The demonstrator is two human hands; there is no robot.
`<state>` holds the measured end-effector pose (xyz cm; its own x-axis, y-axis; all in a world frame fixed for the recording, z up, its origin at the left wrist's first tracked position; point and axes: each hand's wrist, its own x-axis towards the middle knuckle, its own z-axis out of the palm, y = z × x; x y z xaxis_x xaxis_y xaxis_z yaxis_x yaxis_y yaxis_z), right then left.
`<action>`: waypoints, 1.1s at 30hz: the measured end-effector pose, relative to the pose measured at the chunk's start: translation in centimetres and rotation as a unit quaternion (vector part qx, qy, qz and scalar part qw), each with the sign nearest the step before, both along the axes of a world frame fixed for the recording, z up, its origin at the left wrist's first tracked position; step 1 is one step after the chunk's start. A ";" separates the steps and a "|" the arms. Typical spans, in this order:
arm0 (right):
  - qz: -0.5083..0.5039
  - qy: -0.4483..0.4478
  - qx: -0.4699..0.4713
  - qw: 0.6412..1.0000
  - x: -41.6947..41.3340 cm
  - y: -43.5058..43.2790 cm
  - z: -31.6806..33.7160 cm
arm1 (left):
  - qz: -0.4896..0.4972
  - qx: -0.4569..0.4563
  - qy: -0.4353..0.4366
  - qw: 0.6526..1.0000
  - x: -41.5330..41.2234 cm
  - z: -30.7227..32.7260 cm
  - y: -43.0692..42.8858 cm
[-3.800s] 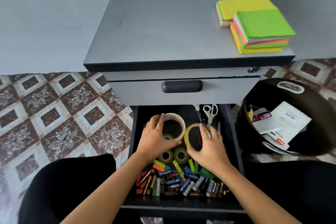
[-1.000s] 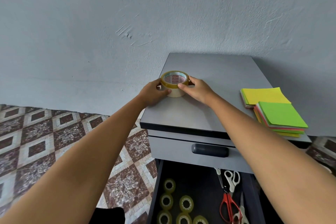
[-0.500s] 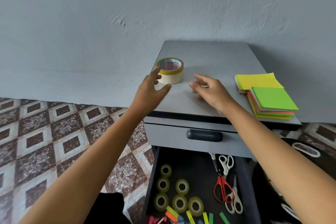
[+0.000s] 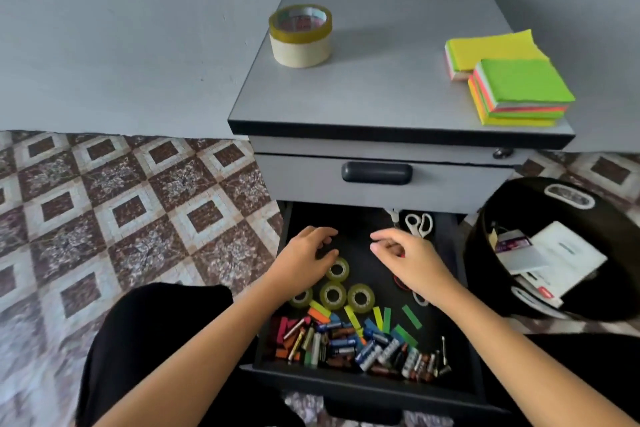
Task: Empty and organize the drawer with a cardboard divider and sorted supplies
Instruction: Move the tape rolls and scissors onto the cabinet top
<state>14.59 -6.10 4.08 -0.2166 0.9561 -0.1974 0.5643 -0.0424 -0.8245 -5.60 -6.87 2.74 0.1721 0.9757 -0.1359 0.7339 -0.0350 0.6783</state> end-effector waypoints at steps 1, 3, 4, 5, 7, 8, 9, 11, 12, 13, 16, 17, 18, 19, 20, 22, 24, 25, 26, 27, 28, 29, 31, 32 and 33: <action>0.006 -0.022 -0.017 1.000 0.0 -0.2 -1.5 | 0.001 -0.023 0.011 1.000 0.0 -1.1 0.0; 0.026 -0.070 -0.043 0.996 0.0 -0.5 -4.2 | -0.003 -0.061 0.042 0.997 0.2 -3.1 0.1; 0.036 -0.091 -0.054 0.994 0.0 -0.7 -5.4 | -0.009 -0.077 0.058 0.995 0.4 -4.0 0.2; 0.043 -0.109 -0.064 0.991 0.0 -0.8 -6.4 | -0.015 -0.090 0.074 0.993 0.5 -4.8 0.3; 0.051 -0.135 -0.086 0.986 0.0 -1.1 -8.1 | -0.022 -0.118 0.104 0.987 1.0 -6.3 0.6; 0.052 -0.142 -0.094 0.984 0.0 -1.3 -8.8 | -0.023 -0.130 0.117 0.984 1.2 -7.1 0.8; 0.049 -0.146 -0.101 0.983 0.0 -1.4 -9.4 | -0.023 -0.138 0.128 0.982 1.5 -7.7 1.0; 0.040 -0.153 -0.106 0.982 0.1 -1.8 -10.2 | -0.018 -0.147 0.144 0.978 2.2 -8.7 1.6; 0.035 -0.156 -0.105 0.981 0.1 -2.0 -10.6 | -0.011 -0.154 0.151 0.976 2.7 -9.1 1.9; 0.032 -0.156 -0.105 0.982 0.2 -2.1 -10.8 | -0.002 -0.163 0.160 0.974 3.1 -9.6 2.2; 0.025 -0.147 -0.104 0.983 0.4 -2.3 -11.4 | 0.014 -0.190 0.197 0.962 4.2 -10.7 2.7; 0.021 -0.146 -0.103 0.984 0.5 -2.3 -11.5 | 0.014 -0.197 0.206 0.958 4.5 -11.0 2.8; 0.018 -0.145 -0.101 0.984 0.6 -2.3 -11.6 | 0.016 -0.198 0.213 0.957 4.7 -11.3 2.8; 0.017 -0.147 -0.099 0.984 0.6 -2.3 -11.7 | 0.020 -0.196 0.217 0.956 4.8 -11.5 2.8; 0.019 -0.149 -0.099 0.984 0.5 -2.3 -11.9 | 0.028 -0.194 0.216 0.957 4.8 -11.7 2.9; 0.030 -0.161 -0.099 0.982 0.3 -2.3 -12.1 | 0.044 -0.187 0.199 0.961 4.6 -11.6 3.0; 0.054 -0.191 -0.102 0.975 -0.2 -2.2 -12.4 | 0.050 -0.179 0.176 0.967 4.2 -11.4 3.2; 0.070 -0.215 -0.100 0.969 -0.5 -2.1 -12.5 | 0.051 -0.173 0.164 0.970 4.0 -11.2 3.2; 0.087 -0.241 -0.098 0.962 -0.9 -2.1 -12.6 | 0.051 -0.167 0.155 0.972 3.7 -10.9 3.2; 0.099 -0.261 -0.095 0.955 -1.4 -2.1 -12.7 | 0.051 -0.160 0.148 0.975 3.3 -10.7 3.2; 0.104 -0.275 -0.091 0.952 -1.8 -2.1 -12.8 | 0.050 -0.154 0.144 0.976 2.9 -10.4 3.1; 0.101 -0.281 -0.086 0.950 -2.2 -2.1 -12.9 | 0.050 -0.148 0.142 0.978 2.5 -10.2 3.1; 0.090 -0.283 -0.081 0.951 -2.9 -2.0 -13.1 | 0.049 -0.140 0.140 0.979 1.8 -9.7 2.8; 0.088 -0.281 -0.083 0.952 -3.0 -1.9 -13.1 | 0.050 -0.136 0.137 0.980 1.5 -9.4 2.7; 0.088 -0.279 -0.085 0.952 -3.1 -1.8 -13.1 | 0.051 -0.131 0.133 0.981 1.2 -9.0 2.5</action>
